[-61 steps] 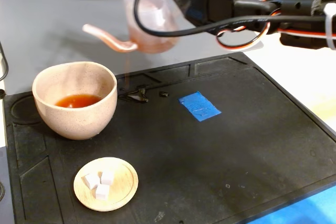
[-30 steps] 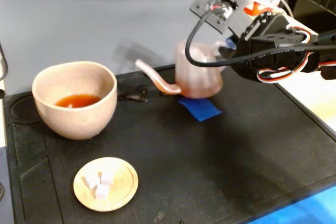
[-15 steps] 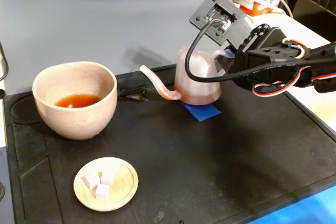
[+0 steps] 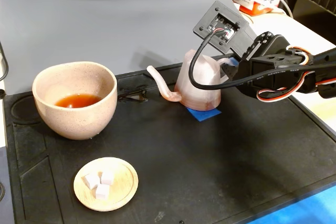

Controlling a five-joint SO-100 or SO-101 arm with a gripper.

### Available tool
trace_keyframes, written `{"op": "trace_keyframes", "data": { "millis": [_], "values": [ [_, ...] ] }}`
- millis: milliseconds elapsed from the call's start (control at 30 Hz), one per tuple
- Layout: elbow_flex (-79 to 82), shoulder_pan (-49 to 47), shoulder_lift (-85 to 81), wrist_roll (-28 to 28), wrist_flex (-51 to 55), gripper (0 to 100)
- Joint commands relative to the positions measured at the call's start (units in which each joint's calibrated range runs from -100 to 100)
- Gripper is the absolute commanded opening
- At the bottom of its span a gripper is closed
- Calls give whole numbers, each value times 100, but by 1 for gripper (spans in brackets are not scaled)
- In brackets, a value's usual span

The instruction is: Pick up a kettle and pour liquid into a cup.

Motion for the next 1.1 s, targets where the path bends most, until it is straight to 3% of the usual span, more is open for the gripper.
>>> {"op": "trace_keyframes", "data": {
  "millis": [0, 400, 567, 1067],
  "values": [
    [9, 12, -111, 176, -89, 1],
    [-1, -34, -111, 176, -89, 1],
    [9, -34, -94, 186, -81, 11],
    [18, -201, -111, 186, -11, 10]
  ]
}}
